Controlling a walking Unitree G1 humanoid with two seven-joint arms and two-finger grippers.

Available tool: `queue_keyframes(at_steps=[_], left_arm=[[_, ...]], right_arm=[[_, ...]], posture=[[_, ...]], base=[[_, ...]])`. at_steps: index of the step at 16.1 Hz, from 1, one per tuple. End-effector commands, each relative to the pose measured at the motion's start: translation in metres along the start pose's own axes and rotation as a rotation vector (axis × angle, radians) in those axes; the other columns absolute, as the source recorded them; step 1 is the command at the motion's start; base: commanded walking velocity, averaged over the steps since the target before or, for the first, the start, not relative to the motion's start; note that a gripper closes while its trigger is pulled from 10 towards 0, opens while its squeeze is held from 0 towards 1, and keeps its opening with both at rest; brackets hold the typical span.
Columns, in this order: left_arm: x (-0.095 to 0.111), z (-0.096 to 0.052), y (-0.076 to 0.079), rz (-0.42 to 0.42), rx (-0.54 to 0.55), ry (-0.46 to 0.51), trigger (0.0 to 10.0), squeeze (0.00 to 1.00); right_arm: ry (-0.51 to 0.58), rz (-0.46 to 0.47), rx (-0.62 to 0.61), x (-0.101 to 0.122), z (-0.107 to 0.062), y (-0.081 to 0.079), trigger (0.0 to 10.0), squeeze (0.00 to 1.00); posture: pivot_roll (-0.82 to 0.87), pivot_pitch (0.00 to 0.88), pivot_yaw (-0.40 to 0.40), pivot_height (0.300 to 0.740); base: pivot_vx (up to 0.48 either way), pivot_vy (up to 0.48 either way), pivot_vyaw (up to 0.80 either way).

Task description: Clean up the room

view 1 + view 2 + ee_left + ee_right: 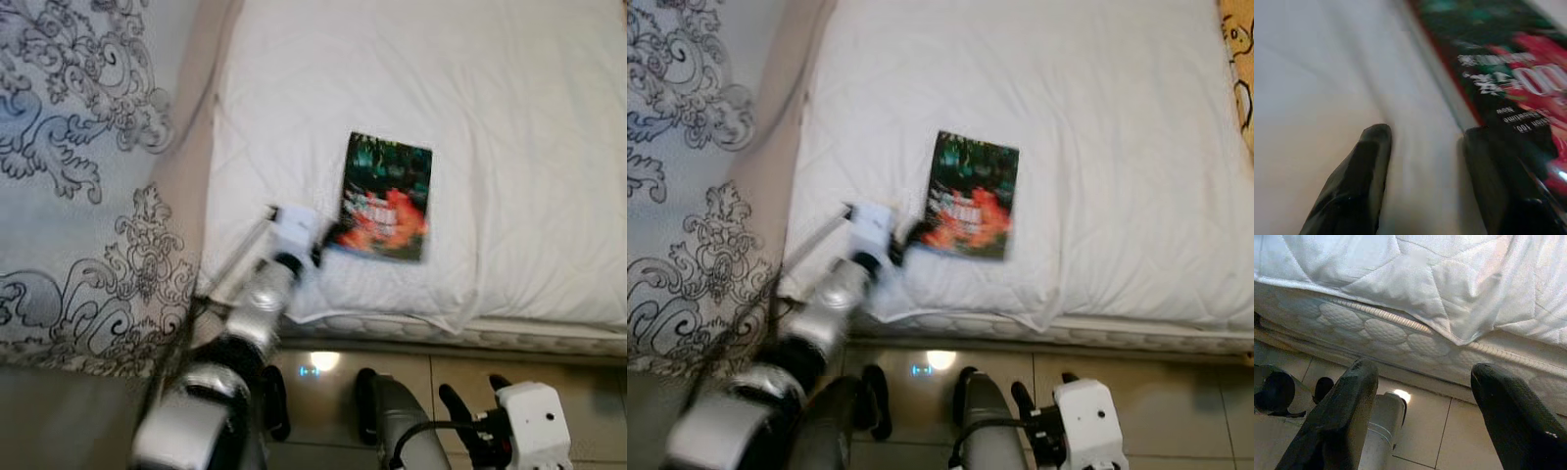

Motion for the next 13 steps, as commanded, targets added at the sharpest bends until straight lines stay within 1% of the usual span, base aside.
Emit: queue_keyframes(at_steps=[1,2,4,5,6,7,8,9,10,11,12,13], left_arm=[[-0.009,-0.005,0.023,-0.027,-0.087,-0.033,10.0,0.00],[-0.010,-0.009,0.036,-0.050,-0.117,-0.030,10.0,0.00],[-0.009,-0.011,0.043,-0.062,-0.138,-0.029,10.0,0.00],[-0.009,-0.012,0.046,-0.048,-0.145,-0.035,10.0,0.00],[-0.010,-0.012,0.043,-0.039,-0.136,-0.043,10.0,0.00],[-0.011,-0.011,0.019,0.050,-0.062,-0.058,10.0,0.00],[-0.009,-0.012,0.013,0.090,-0.048,-0.056,10.0,0.00],[0.002,-0.013,-0.005,0.157,0.001,-0.013,10.0,0.00],[0.017,-0.015,-0.024,0.219,0.065,0.045,10.0,0.00],[0.031,-0.017,-0.040,0.244,0.126,0.098,10.0,0.00],[0.041,-0.020,-0.050,0.233,0.175,0.139,10.0,0.00],[0.057,-0.025,-0.064,0.196,0.244,0.205,10.0,0.00]], right_arm=[[-0.038,0.004,-0.006,-0.009,-0.002,0.002,10.0,0.00],[-0.037,0.002,-0.005,-0.010,-0.001,0.003,10.0,0.00],[-0.036,0.001,-0.004,-0.010,0.001,0.003,10.0,0.00],[-0.033,-0.001,0.000,-0.010,0.003,0.003,10.0,0.00],[-0.030,-0.002,0.001,-0.010,0.004,0.003,10.0,0.00],[-0.012,-0.003,0.002,-0.007,0.010,0.003,10.0,0.00],[-0.005,-0.002,0.002,-0.006,0.011,0.003,10.0,0.00],[0.035,-0.004,-0.004,-0.001,0.019,0.003,10.0,0.00],[0.094,-0.006,-0.012,0.010,0.028,0.003,10.0,0.00],[0.151,-0.009,-0.015,0.022,0.040,0.002,10.0,0.00],[0.197,-0.013,-0.019,0.032,0.048,0.001,10.0,0.00],[0.277,-0.020,-0.040,0.049,0.065,0.002,10.0,0.00]], posture=[[-0.33,0.316,0.021,0.700],[-0.33,0.314,0.022,0.700],[-0.32,0.311,0.022,0.700],[-0.32,0.307,0.021,0.700],[-0.32,0.304,0.021,0.700],[-0.31,0.289,0.025,0.700],[-0.31,0.289,0.025,0.700],[-0.30,0.257,0.035,0.700],[-0.28,0.225,0.044,0.700],[-0.26,0.185,0.056,0.700],[-0.25,0.159,0.061,0.700],[-0.22,0.096,0.075,0.700]], base=[[0.000,0.000,0.00],[0.000,0.000,0.00],[0.000,0.000,0.00],[0.000,0.000,0.00],[0.000,0.000,0.00],[0.000,0.000,0.00],[0.000,0.000,0.00],[0.000,0.000,0.00],[0.000,0.000,0.00],[0.000,0.000,0.00],[0.000,0.000,0.00],[0.000,0.000,0.00]])
Point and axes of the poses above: a point about 5 cm out from each wrist's last joint towards the gripper, its own z axis pointing out of the wrist towards the gripper, its own x axis along the axis of the wrist's last joint, y = z × x, the point moved 2 cm from there along z, pointing out of the wrist towards the gripper, and after that the axes turned 3 degrees about z, right-handed, at the moved point
